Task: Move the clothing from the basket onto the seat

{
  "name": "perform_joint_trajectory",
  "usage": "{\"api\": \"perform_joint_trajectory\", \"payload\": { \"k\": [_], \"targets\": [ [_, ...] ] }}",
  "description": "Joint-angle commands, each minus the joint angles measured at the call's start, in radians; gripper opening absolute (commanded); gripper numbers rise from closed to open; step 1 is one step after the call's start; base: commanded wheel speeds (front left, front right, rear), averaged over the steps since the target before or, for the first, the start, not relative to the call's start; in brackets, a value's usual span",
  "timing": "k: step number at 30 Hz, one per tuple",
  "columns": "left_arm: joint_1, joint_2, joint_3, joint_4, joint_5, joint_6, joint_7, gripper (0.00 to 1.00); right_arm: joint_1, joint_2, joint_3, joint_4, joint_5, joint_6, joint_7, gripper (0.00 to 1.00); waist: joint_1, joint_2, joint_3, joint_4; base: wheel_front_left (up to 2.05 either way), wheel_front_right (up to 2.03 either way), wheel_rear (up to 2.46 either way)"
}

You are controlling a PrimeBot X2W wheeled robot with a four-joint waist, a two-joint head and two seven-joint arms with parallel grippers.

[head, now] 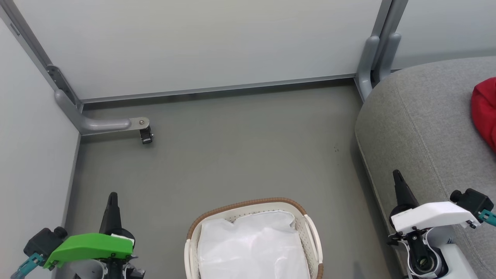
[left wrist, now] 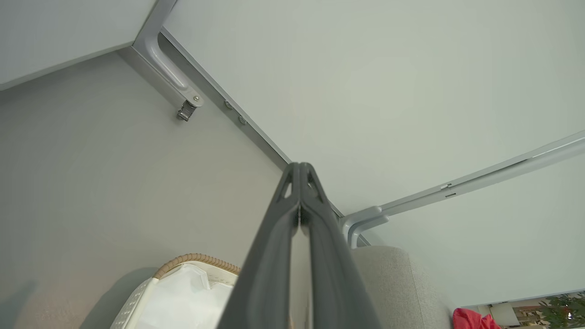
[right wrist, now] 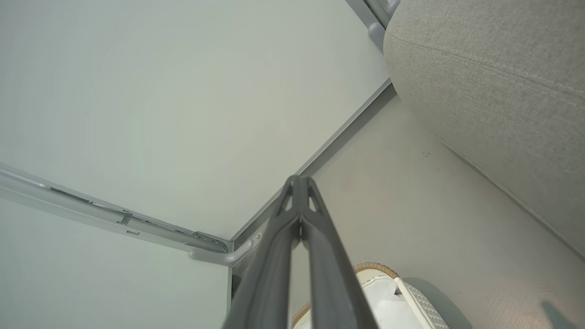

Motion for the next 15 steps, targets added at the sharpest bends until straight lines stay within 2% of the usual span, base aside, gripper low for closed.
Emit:
{"api": "perform_joint_trajectory", "payload": {
  "k": [1, 15],
  "targets": [
    [-0.016, 0.004, 0.009, -0.015, -0.032, 0.0, 0.007, 0.0, 0.004, -0.006, -0.007, -0.018, 0.032, -0.001, 0.008, 0.0, 0.0, 0.0, -0.001, 0.0, 0.0, 0.0, 0.0],
    [-0.018, 0.004, 0.024, -0.033, -0.168, 0.0, 0.048, 0.0, 0.018, -0.006, -0.024, -0.039, 0.183, -0.001, 0.049, 0.0, 0.0, 0.0, -0.008, 0.004, 0.0, 0.0, 0.0]
  ]
}}
